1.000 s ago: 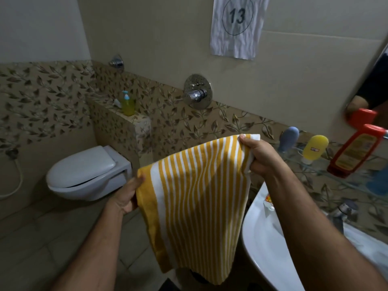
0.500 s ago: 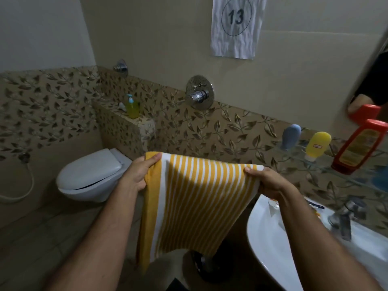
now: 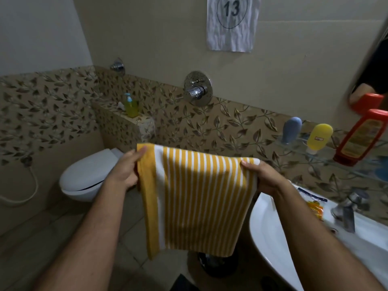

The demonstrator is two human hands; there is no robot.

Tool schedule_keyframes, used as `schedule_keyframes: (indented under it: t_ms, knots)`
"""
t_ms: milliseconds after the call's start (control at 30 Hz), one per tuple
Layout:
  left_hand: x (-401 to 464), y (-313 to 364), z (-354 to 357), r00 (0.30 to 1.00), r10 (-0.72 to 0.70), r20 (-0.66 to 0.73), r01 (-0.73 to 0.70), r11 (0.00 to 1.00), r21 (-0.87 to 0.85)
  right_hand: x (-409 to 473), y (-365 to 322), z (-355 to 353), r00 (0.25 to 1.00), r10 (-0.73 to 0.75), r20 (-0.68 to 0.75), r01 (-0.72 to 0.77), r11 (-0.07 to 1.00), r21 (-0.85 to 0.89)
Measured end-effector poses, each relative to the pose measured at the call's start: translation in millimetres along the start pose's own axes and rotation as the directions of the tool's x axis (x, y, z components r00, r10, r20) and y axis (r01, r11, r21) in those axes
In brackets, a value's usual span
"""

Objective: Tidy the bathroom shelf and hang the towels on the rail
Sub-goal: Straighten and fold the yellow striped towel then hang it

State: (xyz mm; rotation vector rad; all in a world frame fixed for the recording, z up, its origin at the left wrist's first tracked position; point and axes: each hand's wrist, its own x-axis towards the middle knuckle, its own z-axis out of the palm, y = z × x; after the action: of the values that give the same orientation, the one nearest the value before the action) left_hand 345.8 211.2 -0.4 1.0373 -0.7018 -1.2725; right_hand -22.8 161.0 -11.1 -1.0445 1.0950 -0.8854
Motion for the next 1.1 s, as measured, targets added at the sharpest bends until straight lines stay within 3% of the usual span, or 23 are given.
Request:
schedule_keyframes:
  t_ms: [67,133,200,333,433,567,633,767,833,933,1000,1100]
  knots:
    - [-2,-2,-15,0.99,0.046,0.135,-0.034,0.996,-0.087,2,-13,10,0.999,-0.028,-0.034,0.031,0.995,0.094]
    - [-6,-19,-24,0.983,-0.05,0.179,0.061,0.997,-0.055,4,-20,21,0.999,-0.018,-0.049,0.023,0.993,0.115]
    - [-8,-40,-26,0.984,-0.148,0.096,0.149,0.989,-0.01,8,-21,28,0.997,0.023,-0.074,-0.018,0.997,0.073]
    - [-7,-48,-27,0.986,-0.091,-0.137,0.108,0.986,0.124,12,-14,30,0.989,0.107,-0.1,-0.107,0.994,0.002]
    - [-4,-34,-27,0.988,-0.074,-0.133,0.092,0.986,0.137,10,-29,23,0.992,0.121,-0.045,-0.121,0.993,-0.009]
    - [-3,-16,-12,0.987,-0.017,-0.157,0.033,0.995,0.097,7,-35,1,0.991,0.001,0.132,-0.018,0.992,0.128]
    - [0,-13,-8,0.984,-0.026,-0.179,0.043,0.995,0.092,4,-16,-1,0.983,0.031,0.182,-0.04,0.998,0.046]
    - [3,-15,-9,0.975,-0.091,-0.205,0.128,0.975,0.179,9,12,11,0.998,0.06,-0.004,-0.061,0.998,-0.035]
    - [5,-10,-14,0.975,-0.083,-0.207,0.115,0.982,0.15,9,9,16,0.999,0.034,-0.015,-0.035,0.998,-0.055]
    - [6,3,-24,0.997,-0.037,-0.067,0.041,0.997,0.063,11,-1,22,1.0,0.007,-0.02,-0.006,1.0,0.028]
    - [1,-7,-33,0.992,-0.128,-0.006,0.127,0.979,0.162,13,-9,29,0.999,0.004,-0.032,-0.001,0.996,0.086]
    - [-1,-46,-50,0.96,-0.272,-0.068,0.28,0.915,0.29,15,-7,37,0.998,0.028,-0.058,-0.023,0.997,0.079]
